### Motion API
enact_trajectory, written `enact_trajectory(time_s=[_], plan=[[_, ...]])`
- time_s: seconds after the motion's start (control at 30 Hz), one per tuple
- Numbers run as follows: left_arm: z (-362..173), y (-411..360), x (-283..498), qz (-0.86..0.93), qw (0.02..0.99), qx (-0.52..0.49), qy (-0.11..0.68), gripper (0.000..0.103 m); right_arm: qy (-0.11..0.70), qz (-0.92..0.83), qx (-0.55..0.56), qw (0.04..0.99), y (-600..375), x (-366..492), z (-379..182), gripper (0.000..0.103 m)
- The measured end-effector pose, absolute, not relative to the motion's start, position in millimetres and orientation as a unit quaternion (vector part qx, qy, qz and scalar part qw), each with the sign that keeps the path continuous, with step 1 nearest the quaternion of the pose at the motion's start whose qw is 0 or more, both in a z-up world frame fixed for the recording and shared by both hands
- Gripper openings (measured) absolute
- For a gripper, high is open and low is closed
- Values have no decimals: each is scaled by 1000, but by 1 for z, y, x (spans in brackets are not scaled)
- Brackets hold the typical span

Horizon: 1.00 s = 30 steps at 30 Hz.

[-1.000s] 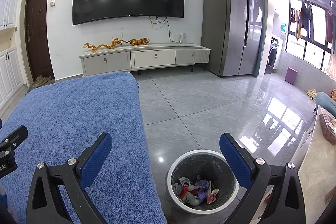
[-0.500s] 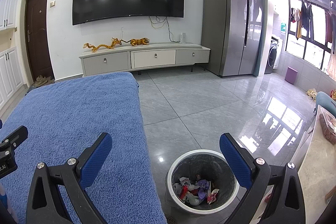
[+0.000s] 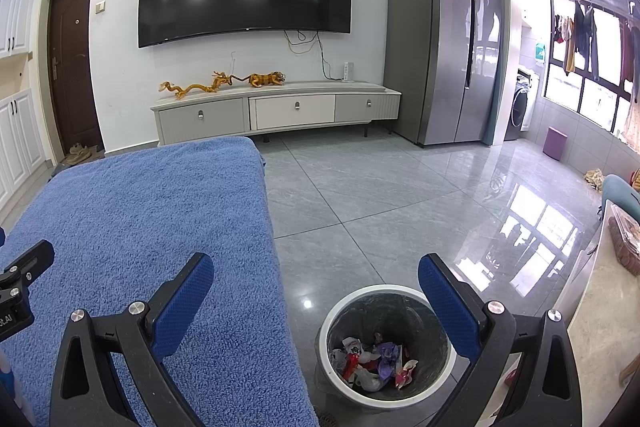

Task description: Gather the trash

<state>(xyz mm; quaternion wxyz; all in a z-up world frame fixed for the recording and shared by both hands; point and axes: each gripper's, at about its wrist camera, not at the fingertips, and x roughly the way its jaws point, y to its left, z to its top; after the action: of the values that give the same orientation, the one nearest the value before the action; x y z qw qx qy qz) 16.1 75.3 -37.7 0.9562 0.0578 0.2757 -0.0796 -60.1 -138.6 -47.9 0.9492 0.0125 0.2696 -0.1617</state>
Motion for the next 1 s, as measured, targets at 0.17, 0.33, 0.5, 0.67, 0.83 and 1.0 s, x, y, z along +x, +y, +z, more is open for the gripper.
enact_trajectory(time_s=[0.17,0.33,0.5,0.67,0.83,1.0], plan=[[-39,75,16,-79,956,58,277,103,270,-161,12,949,-139,-60,-48,103],[-39,75,16,-79,956,58,277,103,270,-161,13,949,-139,-60,-48,103],[-39,75,16,-79,956,58,277,103,270,-161,12,949,-139,-60,-48,103],[-41,76,16,-80,955,57,279,103,270,-161,12,949,-138,-60,-48,103],[-43,75,16,-81,955,56,281,103,271,-162,13,949,-138,-60,-48,103],[-43,75,16,-82,954,55,282,103,271,-162,13,949,-137,-59,-51,103]])
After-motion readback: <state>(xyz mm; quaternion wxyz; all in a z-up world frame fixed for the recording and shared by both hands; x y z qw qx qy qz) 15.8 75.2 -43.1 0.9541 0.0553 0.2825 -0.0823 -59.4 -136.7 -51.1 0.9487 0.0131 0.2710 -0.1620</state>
